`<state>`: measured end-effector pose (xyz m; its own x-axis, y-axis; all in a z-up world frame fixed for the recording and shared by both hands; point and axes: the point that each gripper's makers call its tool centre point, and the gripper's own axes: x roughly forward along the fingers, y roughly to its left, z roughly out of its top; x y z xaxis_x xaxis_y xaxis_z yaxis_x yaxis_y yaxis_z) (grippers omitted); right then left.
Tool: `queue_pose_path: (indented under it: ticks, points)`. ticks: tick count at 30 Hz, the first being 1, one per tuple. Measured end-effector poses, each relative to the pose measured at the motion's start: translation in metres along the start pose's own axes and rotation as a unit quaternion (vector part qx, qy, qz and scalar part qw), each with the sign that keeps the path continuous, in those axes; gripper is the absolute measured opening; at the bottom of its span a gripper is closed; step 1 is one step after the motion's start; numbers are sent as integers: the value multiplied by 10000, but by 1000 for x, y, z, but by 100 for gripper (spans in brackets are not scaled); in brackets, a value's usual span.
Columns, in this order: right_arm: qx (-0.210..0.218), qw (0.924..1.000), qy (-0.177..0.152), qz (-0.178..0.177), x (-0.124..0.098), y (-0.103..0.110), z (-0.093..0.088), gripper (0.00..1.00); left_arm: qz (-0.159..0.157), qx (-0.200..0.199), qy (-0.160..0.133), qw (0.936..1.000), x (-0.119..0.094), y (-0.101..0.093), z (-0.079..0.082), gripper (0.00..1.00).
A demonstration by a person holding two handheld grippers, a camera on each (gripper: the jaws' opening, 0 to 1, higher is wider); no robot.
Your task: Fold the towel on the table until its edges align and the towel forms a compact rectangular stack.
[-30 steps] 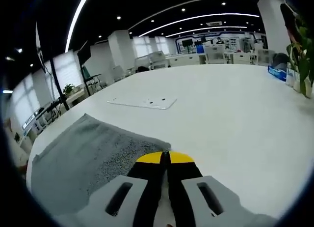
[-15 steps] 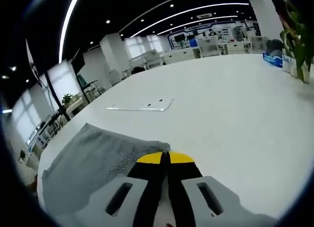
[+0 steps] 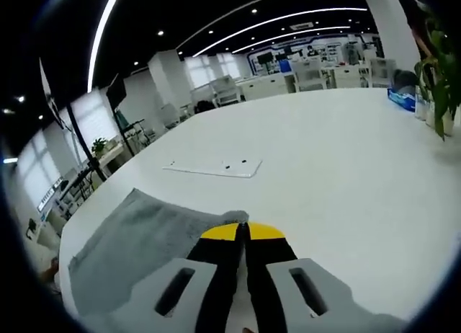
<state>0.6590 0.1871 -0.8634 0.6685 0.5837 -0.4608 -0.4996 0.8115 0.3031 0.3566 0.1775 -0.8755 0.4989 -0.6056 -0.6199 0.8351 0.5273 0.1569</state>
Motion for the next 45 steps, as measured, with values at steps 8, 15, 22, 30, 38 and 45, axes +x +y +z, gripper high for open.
queue_pose_path:
  ticks: [8, 15, 22, 30, 38, 45]
  points:
    - [-73, 9999, -73, 7, -4, 15, 17, 0, 106, 48, -176, 9998, -13, 0, 9, 3]
    - [-95, 9999, -108, 55, -5, 28, 25, 0, 244, -181, -407, 9987, -26, 9, 18, 3]
    - [-90, 9999, -132, 48, -6, 38, 33, 0, 350, -435, -528, 9970, -40, 15, 17, 3]
    - [-97, 9997, -183, 115, -2, 54, 44, 0, 462, -826, -621, 9936, -55, 23, 14, 3]
    - [-92, 9996, -238, 138, 3, 72, 55, 0, 550, -1050, -675, 9907, -72, 32, 5, 3]
    - [-51, 9995, -242, 177, 8, 87, 62, 0, 620, -1182, -718, 9884, -86, 40, -3, 3]
